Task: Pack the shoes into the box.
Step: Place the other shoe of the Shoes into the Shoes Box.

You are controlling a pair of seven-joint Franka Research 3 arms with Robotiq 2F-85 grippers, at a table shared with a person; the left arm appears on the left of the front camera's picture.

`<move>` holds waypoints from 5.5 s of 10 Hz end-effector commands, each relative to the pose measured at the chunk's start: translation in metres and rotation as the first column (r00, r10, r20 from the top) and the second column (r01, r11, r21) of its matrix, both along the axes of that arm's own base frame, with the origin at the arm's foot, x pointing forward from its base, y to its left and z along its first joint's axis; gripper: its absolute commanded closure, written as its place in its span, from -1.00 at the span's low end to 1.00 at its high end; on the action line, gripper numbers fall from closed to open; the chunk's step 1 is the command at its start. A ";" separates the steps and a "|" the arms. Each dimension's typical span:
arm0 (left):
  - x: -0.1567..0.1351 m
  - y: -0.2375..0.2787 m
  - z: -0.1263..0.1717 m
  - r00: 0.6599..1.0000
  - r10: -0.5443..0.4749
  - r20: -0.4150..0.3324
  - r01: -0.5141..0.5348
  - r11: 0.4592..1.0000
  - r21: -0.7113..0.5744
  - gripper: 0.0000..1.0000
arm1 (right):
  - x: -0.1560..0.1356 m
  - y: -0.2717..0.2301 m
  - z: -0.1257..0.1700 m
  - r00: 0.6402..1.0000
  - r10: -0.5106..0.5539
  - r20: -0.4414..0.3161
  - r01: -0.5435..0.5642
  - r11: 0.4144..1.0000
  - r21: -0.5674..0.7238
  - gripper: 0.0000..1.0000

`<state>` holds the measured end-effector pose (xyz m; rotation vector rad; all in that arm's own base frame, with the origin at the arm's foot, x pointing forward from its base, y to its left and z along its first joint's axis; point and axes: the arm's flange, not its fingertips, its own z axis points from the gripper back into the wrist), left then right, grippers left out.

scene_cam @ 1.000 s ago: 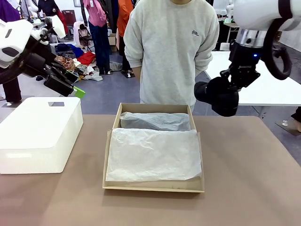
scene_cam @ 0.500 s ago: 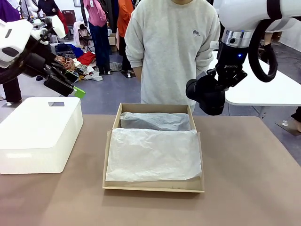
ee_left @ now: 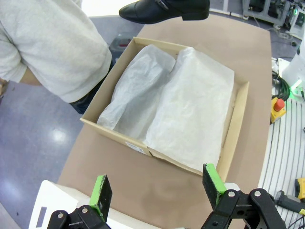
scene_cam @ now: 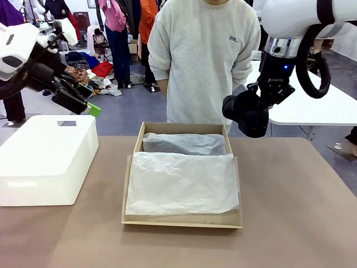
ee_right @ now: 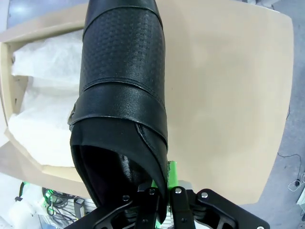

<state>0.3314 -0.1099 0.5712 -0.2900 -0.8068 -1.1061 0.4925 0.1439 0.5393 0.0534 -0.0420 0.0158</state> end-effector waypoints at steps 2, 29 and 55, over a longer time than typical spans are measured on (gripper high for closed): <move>0.000 0.000 0.001 1.000 -0.008 -0.002 0.008 1.000 -0.008 -1.00 | -0.008 0.032 0.014 0.971 -0.231 0.059 0.228 0.973 0.040 1.00; 0.000 0.000 0.001 1.000 -0.008 -0.002 0.008 1.000 -0.008 -1.00 | -0.038 0.275 -0.042 0.218 -0.976 -0.027 0.973 0.214 0.088 1.00; 0.000 0.000 0.001 1.000 -0.008 -0.002 0.008 1.000 -0.008 -1.00 | -0.015 0.318 -0.112 -0.015 -0.996 -0.084 1.000 -0.017 0.024 1.00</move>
